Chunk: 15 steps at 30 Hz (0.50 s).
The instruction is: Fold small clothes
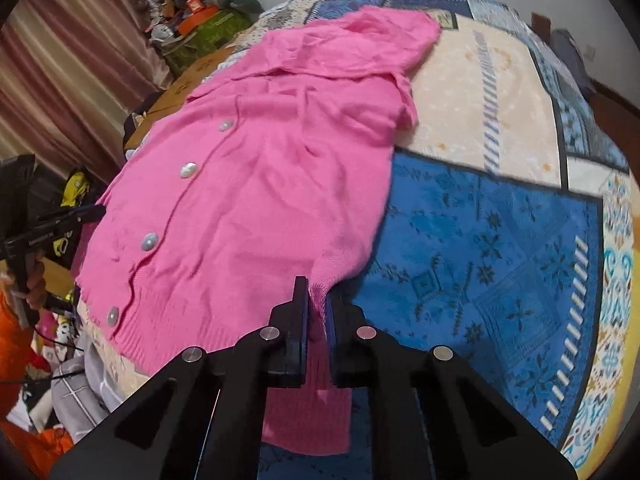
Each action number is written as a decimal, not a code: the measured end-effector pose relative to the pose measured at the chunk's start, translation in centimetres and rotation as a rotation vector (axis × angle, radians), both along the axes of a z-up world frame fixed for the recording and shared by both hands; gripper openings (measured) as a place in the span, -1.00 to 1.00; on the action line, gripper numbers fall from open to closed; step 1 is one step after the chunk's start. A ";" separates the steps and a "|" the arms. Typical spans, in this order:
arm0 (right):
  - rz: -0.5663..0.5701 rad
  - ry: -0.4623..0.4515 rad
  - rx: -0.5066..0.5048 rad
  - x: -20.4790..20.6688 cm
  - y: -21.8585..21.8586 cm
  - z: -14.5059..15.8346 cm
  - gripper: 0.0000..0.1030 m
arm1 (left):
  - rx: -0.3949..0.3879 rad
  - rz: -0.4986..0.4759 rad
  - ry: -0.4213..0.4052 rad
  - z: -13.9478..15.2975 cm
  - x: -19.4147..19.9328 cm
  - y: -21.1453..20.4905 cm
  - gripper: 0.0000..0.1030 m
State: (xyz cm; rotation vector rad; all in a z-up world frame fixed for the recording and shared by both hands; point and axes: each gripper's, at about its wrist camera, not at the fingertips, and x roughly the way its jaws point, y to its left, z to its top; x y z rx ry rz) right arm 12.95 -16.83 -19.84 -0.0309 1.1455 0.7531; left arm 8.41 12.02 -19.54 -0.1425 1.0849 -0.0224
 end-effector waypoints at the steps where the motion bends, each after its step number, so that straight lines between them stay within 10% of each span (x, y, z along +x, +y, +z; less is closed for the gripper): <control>1: 0.005 -0.013 0.000 0.0 0.3 0.2 -0.89 | 0.002 0.000 -0.011 0.4 0.2 0.0 -0.93; 15: -0.055 -0.191 0.036 6.5 2.5 5.6 -0.87 | 0.003 0.072 -0.119 5.3 10.1 3.3 -0.93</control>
